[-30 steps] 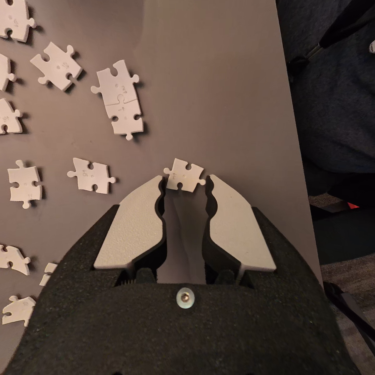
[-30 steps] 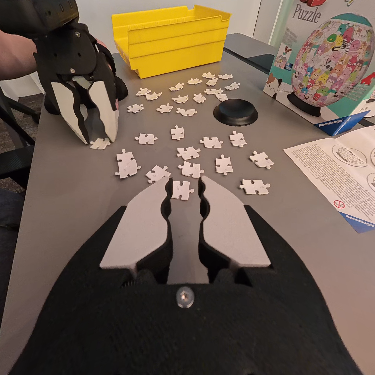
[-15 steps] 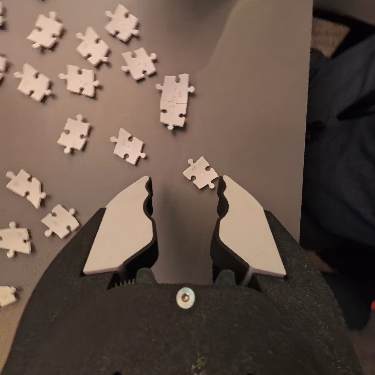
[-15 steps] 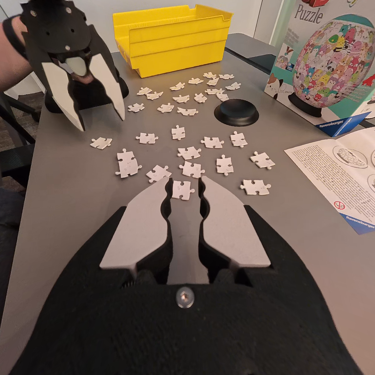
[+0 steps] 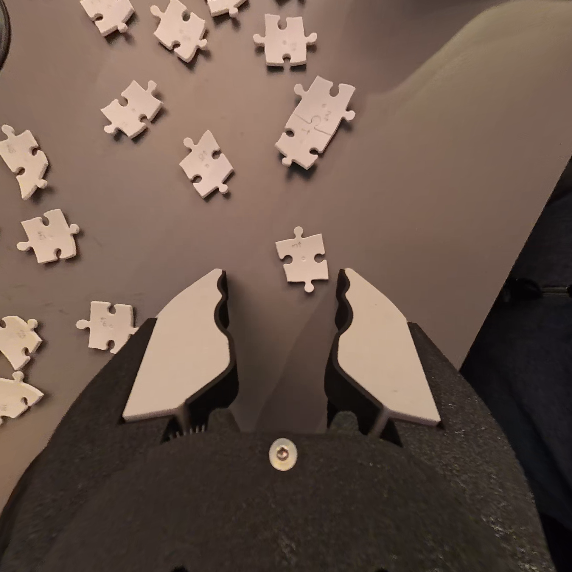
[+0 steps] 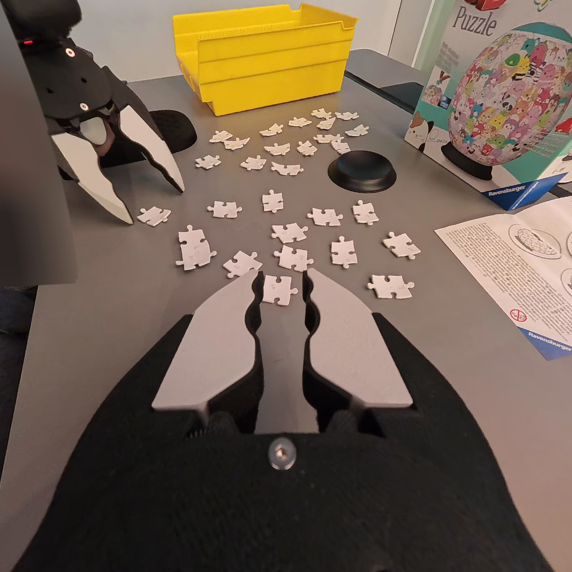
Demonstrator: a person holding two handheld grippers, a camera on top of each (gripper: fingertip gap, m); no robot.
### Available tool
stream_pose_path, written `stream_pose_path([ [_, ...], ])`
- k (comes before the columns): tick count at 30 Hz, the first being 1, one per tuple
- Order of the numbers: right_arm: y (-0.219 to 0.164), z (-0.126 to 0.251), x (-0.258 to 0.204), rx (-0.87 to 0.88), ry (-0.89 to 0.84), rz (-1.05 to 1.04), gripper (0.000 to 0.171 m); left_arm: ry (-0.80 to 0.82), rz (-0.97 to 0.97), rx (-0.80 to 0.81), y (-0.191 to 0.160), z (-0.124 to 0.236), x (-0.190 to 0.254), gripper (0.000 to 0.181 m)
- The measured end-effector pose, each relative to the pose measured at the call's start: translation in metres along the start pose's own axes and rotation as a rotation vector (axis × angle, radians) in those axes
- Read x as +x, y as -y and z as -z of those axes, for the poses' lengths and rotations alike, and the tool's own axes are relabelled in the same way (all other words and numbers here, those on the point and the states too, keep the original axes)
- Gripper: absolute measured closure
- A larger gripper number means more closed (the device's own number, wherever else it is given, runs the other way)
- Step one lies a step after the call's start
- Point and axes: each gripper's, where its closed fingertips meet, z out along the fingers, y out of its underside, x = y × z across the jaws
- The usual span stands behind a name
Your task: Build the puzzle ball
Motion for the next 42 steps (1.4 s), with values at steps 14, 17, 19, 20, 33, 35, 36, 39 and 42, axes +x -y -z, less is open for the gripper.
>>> stream_pose_path([
  [14,0.001,0.000,-0.003,0.003,0.008,0.012,0.146,0.022,0.033,0.000,-0.006,0.003,-0.014,0.116],
  [17,0.001,0.000,-0.004,0.001,0.010,0.015,0.146,0.011,0.039,-0.011,-0.007,0.003,-0.011,0.116],
  [19,0.001,0.000,-0.004,-0.001,0.012,0.017,0.146,-0.003,0.063,-0.016,-0.009,0.004,-0.010,0.116],
  [20,0.001,0.000,-0.004,-0.002,0.012,0.019,0.146,-0.013,0.083,-0.008,-0.008,0.004,-0.009,0.116],
  [33,-0.001,-0.001,-0.005,-0.012,0.015,0.024,0.146,0.055,0.132,0.039,0.005,-0.003,0.000,0.129],
  [35,-0.001,-0.001,-0.005,-0.012,0.015,0.026,0.146,0.046,0.095,0.042,0.008,-0.005,0.005,0.141],
  [36,-0.001,-0.001,-0.005,-0.012,0.015,0.026,0.146,0.043,0.085,0.039,0.009,-0.006,0.007,0.143],
  [39,-0.001,-0.001,-0.005,-0.011,0.015,0.025,0.146,0.031,0.069,0.038,0.010,-0.006,0.008,0.145],
  [42,-0.001,-0.001,-0.006,-0.014,0.016,0.028,0.146,0.025,0.058,0.041,0.009,-0.006,0.007,0.147],
])
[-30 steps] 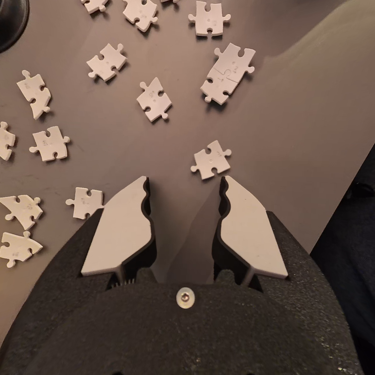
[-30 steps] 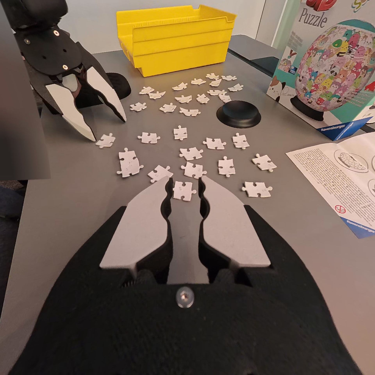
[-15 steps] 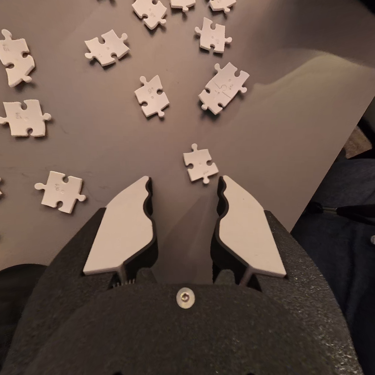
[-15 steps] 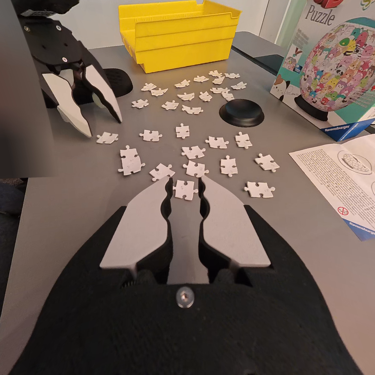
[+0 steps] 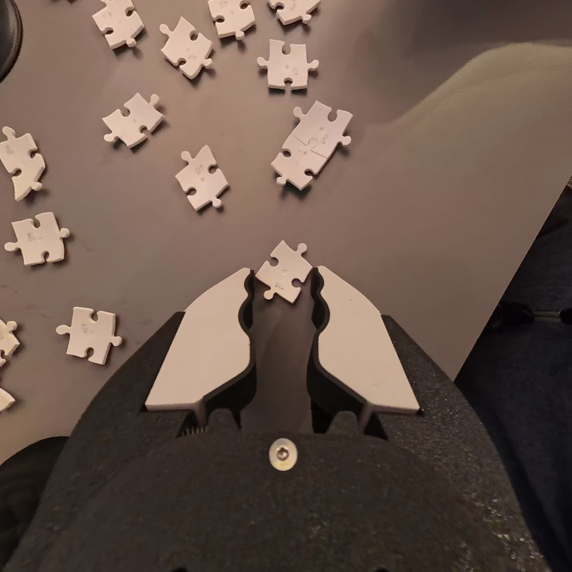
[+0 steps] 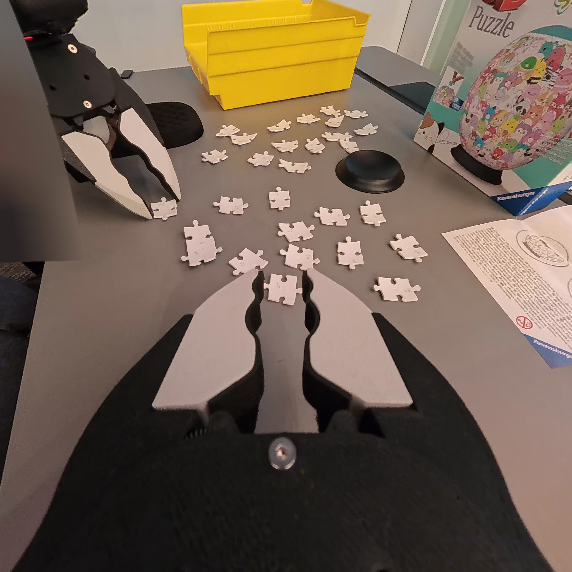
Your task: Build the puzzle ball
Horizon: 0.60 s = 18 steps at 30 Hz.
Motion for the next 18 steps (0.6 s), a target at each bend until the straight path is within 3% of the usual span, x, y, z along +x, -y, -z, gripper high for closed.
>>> stream_pose_path([
  [18,-0.0035,-0.0029,-0.0027,-0.027,0.006,0.018,0.146,0.002,-0.009,-0.022,-0.0011,0.0008,0.0009,0.149],
])
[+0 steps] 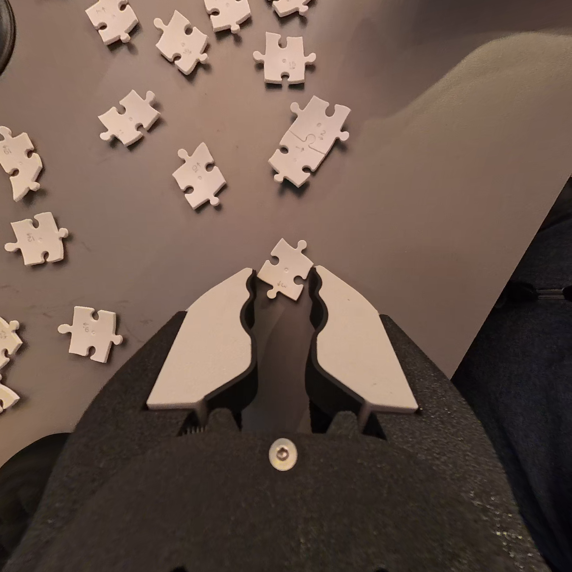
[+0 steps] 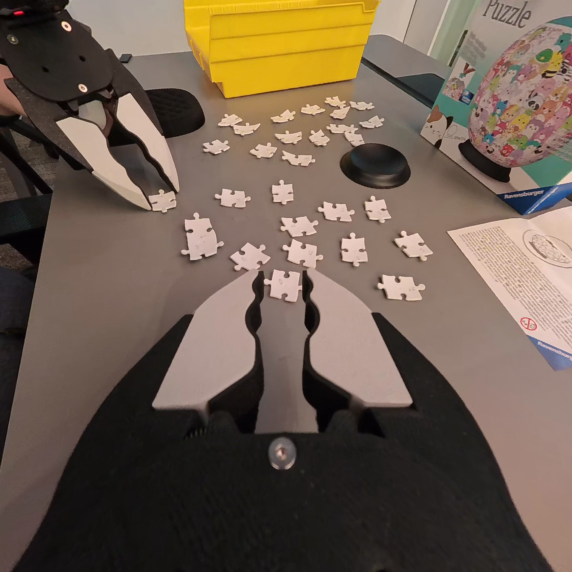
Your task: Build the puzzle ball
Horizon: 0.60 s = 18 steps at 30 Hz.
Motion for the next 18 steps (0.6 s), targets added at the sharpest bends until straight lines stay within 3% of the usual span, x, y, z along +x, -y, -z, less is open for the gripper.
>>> stream_pose_path([
  [18,0.0003,0.0002,-0.0001,0.002,0.004,-0.004,0.147,-0.005,0.019,0.014,-0.0015,0.0013,0.0006,0.149],
])
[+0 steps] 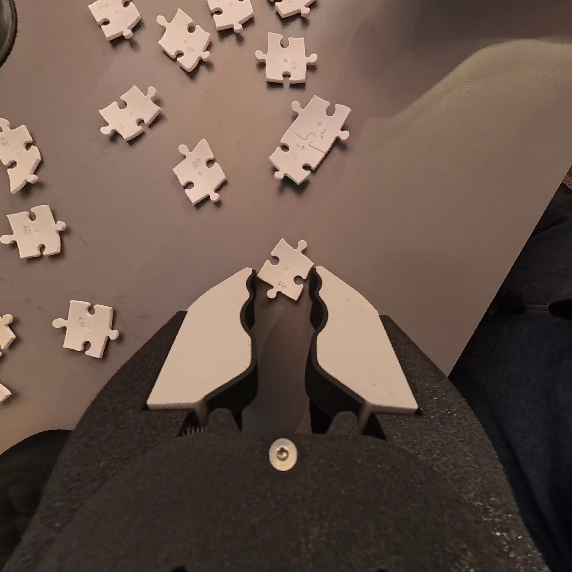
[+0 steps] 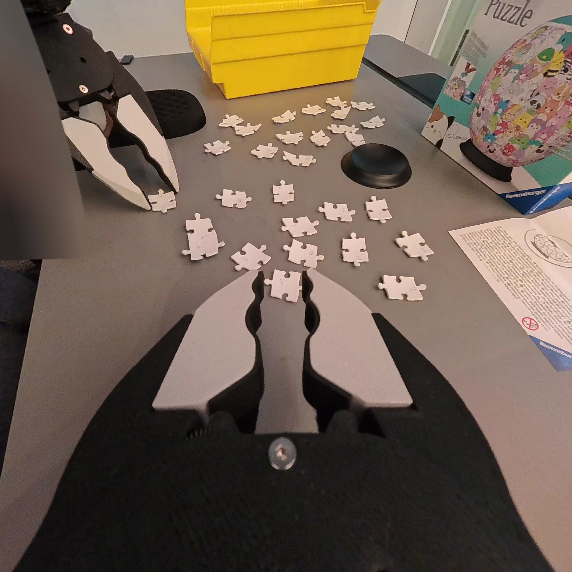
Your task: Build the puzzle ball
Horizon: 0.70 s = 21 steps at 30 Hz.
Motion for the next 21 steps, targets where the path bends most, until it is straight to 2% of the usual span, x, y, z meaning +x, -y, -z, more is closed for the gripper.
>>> stream_pose_path([
  [15,-0.0011,-0.0009,0.0000,-0.005,0.005,-0.006,0.147,-0.026,-0.024,-0.004,-0.0046,0.0058,-0.0031,0.144],
  [21,-0.0017,-0.0013,-0.0009,-0.010,0.009,-0.002,0.146,-0.127,-0.236,0.037,-0.0015,0.0095,-0.0003,0.142],
])
